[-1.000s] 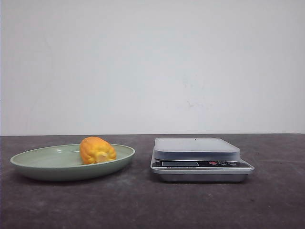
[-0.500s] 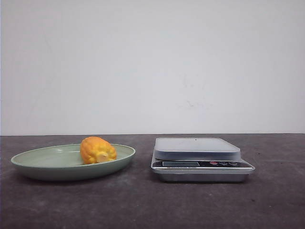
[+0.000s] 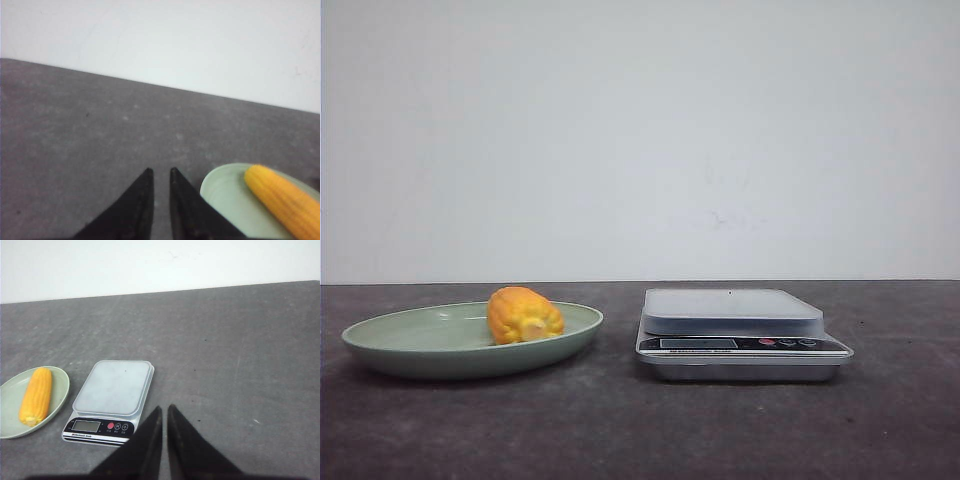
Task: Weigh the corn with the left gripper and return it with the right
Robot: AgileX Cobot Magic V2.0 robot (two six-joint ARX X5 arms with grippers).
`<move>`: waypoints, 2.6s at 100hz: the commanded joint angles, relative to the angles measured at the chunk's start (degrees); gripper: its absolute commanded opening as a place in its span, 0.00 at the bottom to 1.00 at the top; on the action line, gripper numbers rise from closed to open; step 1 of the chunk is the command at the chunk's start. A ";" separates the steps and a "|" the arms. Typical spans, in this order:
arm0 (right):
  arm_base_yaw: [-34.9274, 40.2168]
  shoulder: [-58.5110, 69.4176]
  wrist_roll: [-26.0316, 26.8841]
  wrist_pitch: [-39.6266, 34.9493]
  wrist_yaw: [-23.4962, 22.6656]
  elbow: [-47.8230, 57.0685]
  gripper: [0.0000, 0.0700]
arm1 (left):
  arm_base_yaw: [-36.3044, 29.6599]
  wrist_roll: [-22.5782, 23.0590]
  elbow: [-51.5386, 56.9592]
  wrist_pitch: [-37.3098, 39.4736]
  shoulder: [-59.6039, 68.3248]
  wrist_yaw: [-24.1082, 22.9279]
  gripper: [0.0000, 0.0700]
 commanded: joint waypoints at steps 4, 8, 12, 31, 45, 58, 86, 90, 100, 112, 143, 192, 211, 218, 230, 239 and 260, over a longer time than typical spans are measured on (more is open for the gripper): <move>0.22 -0.07 0.59 0.61 0.04 0.48 0.01 | -0.72 0.92 -1.07 -0.26 -0.13 0.17 0.02; 0.22 -0.07 0.59 0.61 0.04 0.48 0.01 | -1.03 1.09 -1.07 -1.29 -0.13 0.15 0.02; 0.22 -0.07 0.59 0.61 0.04 0.48 0.01 | -1.20 2.05 -1.07 -2.40 -0.13 0.15 0.02; 0.22 -0.07 0.59 0.61 0.04 0.48 0.01 | -1.73 2.86 -1.03 -5.62 -0.13 0.15 0.02; 0.22 -0.07 0.59 0.61 0.04 0.48 0.01 | -1.73 2.86 -0.96 -5.66 -0.13 0.15 0.02; 0.22 -0.07 0.59 0.61 0.02 0.48 0.01 | -1.73 2.86 -0.96 -5.66 -0.13 0.15 0.02; 0.22 -0.07 0.59 0.61 0.04 0.48 0.01 | -1.73 2.86 -0.94 -5.66 -0.13 0.15 0.02; 0.22 -0.07 0.59 0.61 0.04 0.48 0.01 | -1.73 2.86 -0.94 -5.68 -0.13 0.15 0.02; 0.22 -0.07 0.59 0.61 0.04 0.48 0.01 | -1.73 2.86 -0.94 -5.68 -0.13 0.15 0.02; -0.02 -0.15 -4.20 1.25 0.70 0.44 0.01 | -1.73 2.86 -0.94 -5.66 -0.13 0.15 0.02; -16.61 -10.25 -11.63 32.09 -2.34 -21.40 0.01 | -1.73 2.86 -0.94 -5.68 -0.13 0.13 0.02; -19.76 -15.78 -11.52 47.74 -3.23 -49.96 0.01 | -1.73 2.86 -0.94 -5.73 -0.13 0.13 0.02; -19.69 -15.78 -11.06 45.86 -5.16 -52.52 0.01 | -1.73 2.86 -0.94 -5.73 -0.13 0.13 0.02; -19.69 -15.78 -11.13 44.98 -5.25 -52.54 0.01 | -1.73 2.86 -0.94 -5.73 -0.13 0.13 0.02; -19.69 -15.78 -11.72 45.09 -5.81 -52.54 0.01 | -1.73 2.86 -0.94 -5.73 -0.13 0.13 0.02; -19.76 -15.78 -11.67 45.18 -5.77 -52.54 0.01 | -1.73 2.86 -0.94 -5.73 -0.13 0.13 0.02; -19.76 -15.78 -11.67 45.18 -5.79 -52.52 0.01 | -1.73 2.86 -0.94 -5.73 -0.13 0.13 0.02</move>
